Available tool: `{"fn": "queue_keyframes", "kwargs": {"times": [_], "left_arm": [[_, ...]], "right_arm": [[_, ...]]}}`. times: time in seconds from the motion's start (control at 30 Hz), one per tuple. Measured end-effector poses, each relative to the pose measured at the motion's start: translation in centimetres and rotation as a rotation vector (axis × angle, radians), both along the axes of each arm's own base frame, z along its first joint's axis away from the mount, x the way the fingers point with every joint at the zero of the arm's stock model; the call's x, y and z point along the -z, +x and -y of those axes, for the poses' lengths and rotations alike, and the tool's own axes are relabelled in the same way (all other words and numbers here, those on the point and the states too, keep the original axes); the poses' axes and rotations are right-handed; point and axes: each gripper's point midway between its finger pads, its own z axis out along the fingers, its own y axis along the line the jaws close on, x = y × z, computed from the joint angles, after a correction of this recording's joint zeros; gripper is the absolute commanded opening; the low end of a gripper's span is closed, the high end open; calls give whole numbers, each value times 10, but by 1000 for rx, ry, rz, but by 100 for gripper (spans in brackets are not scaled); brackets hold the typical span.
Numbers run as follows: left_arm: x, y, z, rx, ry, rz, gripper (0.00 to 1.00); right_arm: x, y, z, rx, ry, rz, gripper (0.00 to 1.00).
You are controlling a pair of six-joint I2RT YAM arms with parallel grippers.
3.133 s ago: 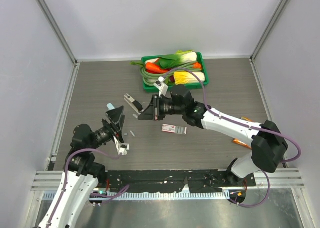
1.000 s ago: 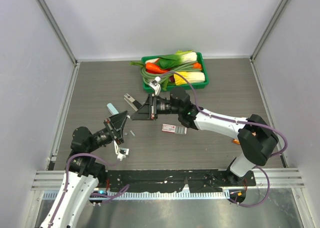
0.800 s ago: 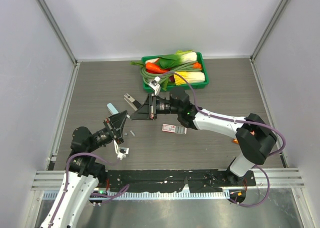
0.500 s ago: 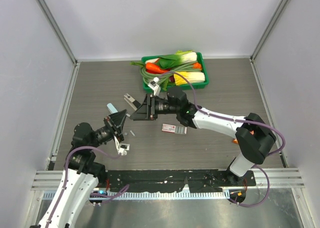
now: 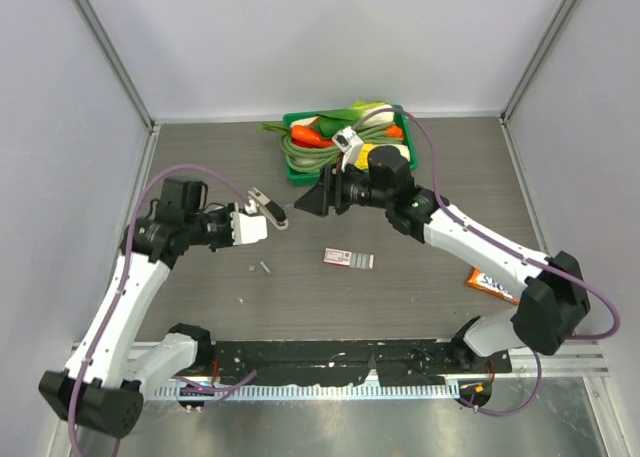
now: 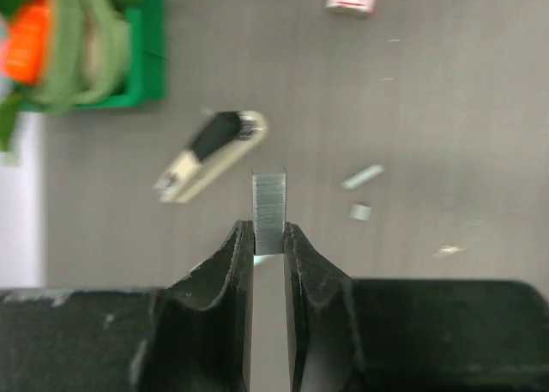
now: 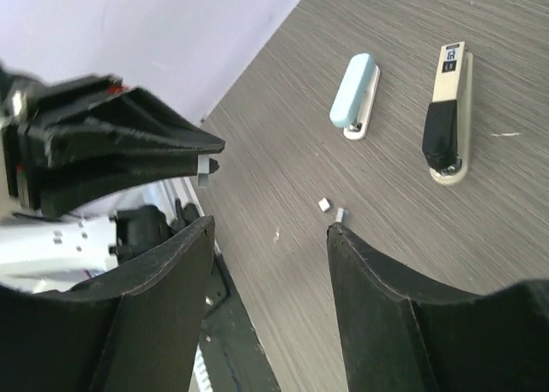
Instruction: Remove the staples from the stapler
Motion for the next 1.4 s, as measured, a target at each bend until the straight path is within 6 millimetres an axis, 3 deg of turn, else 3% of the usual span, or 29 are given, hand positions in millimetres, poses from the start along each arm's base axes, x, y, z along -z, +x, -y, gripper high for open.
{"fn": "queue_keyframes", "kwargs": {"times": [0.2, 0.3, 0.5, 0.63, 0.93, 1.4], "left_arm": [[25, -50, 13, 22, -59, -419, 1], [19, -72, 18, 58, -96, -507, 3], [-11, -83, 37, 154, -197, -518, 4], [-12, -87, 47, 204, -234, -571, 5], [-9, -95, 60, 263, -245, -631, 5], [-12, -106, 62, 299, -230, -615, 4]], "right_arm": [[18, -38, 20, -76, -86, 183, 60], [20, -68, 17, -163, -112, 267, 60], [0, -127, -5, -338, -103, 487, 57], [-2, -152, -18, -405, -117, 596, 57], [-11, -158, -35, -409, -209, 783, 56], [6, -149, -40, -417, -301, 828, 52]]}}
